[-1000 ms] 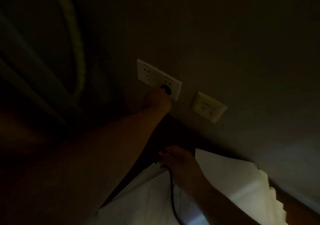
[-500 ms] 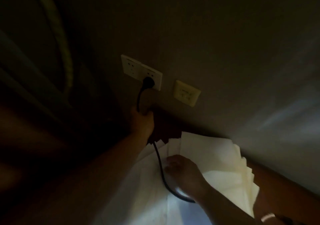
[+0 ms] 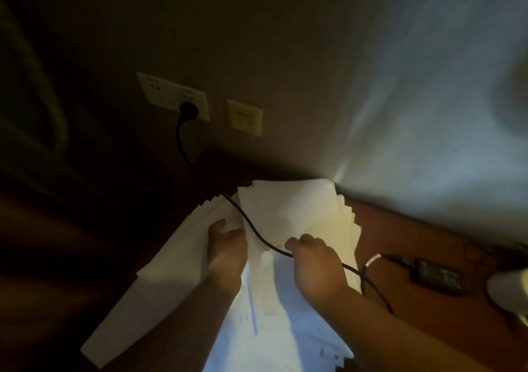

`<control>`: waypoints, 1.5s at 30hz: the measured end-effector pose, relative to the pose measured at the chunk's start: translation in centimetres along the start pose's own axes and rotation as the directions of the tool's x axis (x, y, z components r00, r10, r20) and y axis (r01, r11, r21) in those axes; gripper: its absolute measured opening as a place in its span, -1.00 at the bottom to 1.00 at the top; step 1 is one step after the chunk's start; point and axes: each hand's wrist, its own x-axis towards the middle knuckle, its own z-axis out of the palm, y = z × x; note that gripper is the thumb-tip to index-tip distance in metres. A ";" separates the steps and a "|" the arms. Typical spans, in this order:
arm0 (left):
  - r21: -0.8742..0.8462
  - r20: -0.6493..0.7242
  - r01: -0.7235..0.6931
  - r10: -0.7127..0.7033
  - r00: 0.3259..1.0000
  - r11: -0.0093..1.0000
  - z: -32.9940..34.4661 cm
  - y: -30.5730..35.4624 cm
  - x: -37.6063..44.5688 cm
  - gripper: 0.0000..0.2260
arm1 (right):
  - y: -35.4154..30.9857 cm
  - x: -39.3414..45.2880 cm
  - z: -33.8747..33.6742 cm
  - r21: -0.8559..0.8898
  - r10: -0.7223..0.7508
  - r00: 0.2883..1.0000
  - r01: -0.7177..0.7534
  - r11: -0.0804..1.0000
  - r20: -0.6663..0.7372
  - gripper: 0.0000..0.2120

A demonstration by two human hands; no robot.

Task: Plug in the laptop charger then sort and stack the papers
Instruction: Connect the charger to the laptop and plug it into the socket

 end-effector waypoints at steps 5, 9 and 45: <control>0.226 -0.206 -0.308 0.355 0.912 0.924 1.7 -0.6 -5.5 -0.56 | -1.0 -0.7 -3.5 -0.032 -0.110 0.990 0.107 0.994 -0.088 -0.64; -0.176 0.110 -0.017 0.037 0.993 0.984 3.6 0.5 -8.9 -0.78 | -0.7 -1.5 -4.9 -0.003 -0.154 0.974 0.156 0.988 -0.167 -0.70; -0.322 0.479 0.274 -0.094 0.873 0.906 9.0 10.4 -5.5 -0.80 | 13.4 -2.3 -6.6 0.847 0.504 0.857 -0.188 0.497 -0.106 -0.70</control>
